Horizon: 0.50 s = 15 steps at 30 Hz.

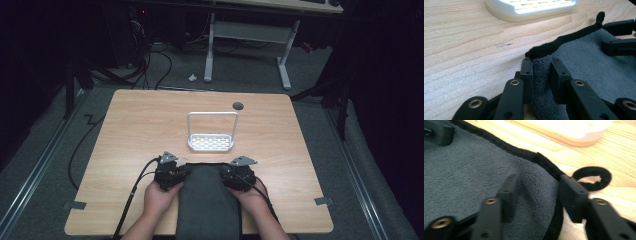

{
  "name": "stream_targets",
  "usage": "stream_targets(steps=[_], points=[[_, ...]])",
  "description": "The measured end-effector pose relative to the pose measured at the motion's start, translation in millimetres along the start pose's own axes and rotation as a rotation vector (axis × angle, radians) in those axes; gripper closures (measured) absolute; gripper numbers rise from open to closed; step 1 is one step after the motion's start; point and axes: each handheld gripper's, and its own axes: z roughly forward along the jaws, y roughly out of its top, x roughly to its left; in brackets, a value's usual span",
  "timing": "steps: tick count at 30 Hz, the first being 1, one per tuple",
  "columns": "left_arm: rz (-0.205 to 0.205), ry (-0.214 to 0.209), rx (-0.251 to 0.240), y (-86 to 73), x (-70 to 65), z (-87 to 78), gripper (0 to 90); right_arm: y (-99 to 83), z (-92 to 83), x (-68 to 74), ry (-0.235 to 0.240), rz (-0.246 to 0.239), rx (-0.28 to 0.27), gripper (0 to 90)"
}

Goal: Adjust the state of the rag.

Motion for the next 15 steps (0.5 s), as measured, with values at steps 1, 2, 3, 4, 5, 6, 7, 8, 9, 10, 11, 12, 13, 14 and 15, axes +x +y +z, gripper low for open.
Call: stream_targets(steps=[1, 2, 3, 4, 5, 6, 7, 8, 9, 10, 11, 12, 13, 14, 15], points=[[0.001, 0.000, 0.000, -0.1, -0.1, -0.1, 74.3, -0.3, -0.3, 1.5, 0.005, -0.003, -0.003, 59.8], [0.001, -0.001, 0.001, -0.2, -0.2, -0.2, 74.2, -0.6, -0.5, 2.8, 0.009, -0.009, -0.007, 64.2], [0.001, -0.001, 0.001, -0.2, -0.1, -0.2, 74.2, -1.1, -0.9, 5.0, 0.011, -0.004, -0.009, 67.7], [0.001, -0.002, 0.001, -0.3, -0.1, -0.3, 74.2, -1.5, -0.9, 5.6, 0.013, -0.006, -0.012, 69.9], [0.001, -0.003, 0.001, -0.3, 0.0, -0.3, 74.2, -2.0, -1.2, 6.9, 0.017, 0.001, -0.016, 72.7], [0.002, -0.004, 0.002, -0.3, 0.0, -0.3, 74.2, -2.2, -1.2, 6.9, 0.019, 0.000, -0.018, 74.4], [0.002, -0.004, 0.002, -0.3, -0.1, -0.3, 74.2, -2.4, -1.3, 7.1, 0.021, 0.001, -0.019, 75.9], [0.001, -0.007, 0.001, -0.3, 0.1, -0.3, 74.3, -2.6, -1.4, 7.5, 0.024, 0.001, -0.020, 77.4], [0.000, -0.008, 0.001, -0.3, 0.2, -0.3, 74.3, -2.6, -1.5, 7.7, 0.023, 0.002, -0.021, 78.3], [-0.001, -0.008, 0.001, -0.3, 0.3, -0.3, 74.3, -2.8, -1.5, 7.8, 0.026, 0.002, -0.022, 78.8], [0.000, -0.008, 0.001, -0.4, 0.3, -0.4, 74.5, -2.8, -1.6, 7.6, 0.029, 0.002, -0.022, 79.2], [0.001, -0.007, 0.002, -0.4, 0.1, -0.4, 74.7, -2.9, -1.8, 7.2, 0.034, 0.009, -0.021, 79.4], [0.002, -0.004, 0.002, -0.5, -0.1, -0.6, 75.0, -3.0, -1.7, 6.8, 0.037, 0.013, -0.023, 79.6], [0.002, -0.005, 0.001, -0.6, -0.2, -0.8, 75.5, -3.0, -1.7, 6.7, 0.037, 0.012, -0.024, 79.7], [0.000, -0.006, -0.004, -0.7, -0.2, -0.9, 76.0, -3.0, -1.8, 6.9, 0.038, 0.009, -0.024, 79.7]])
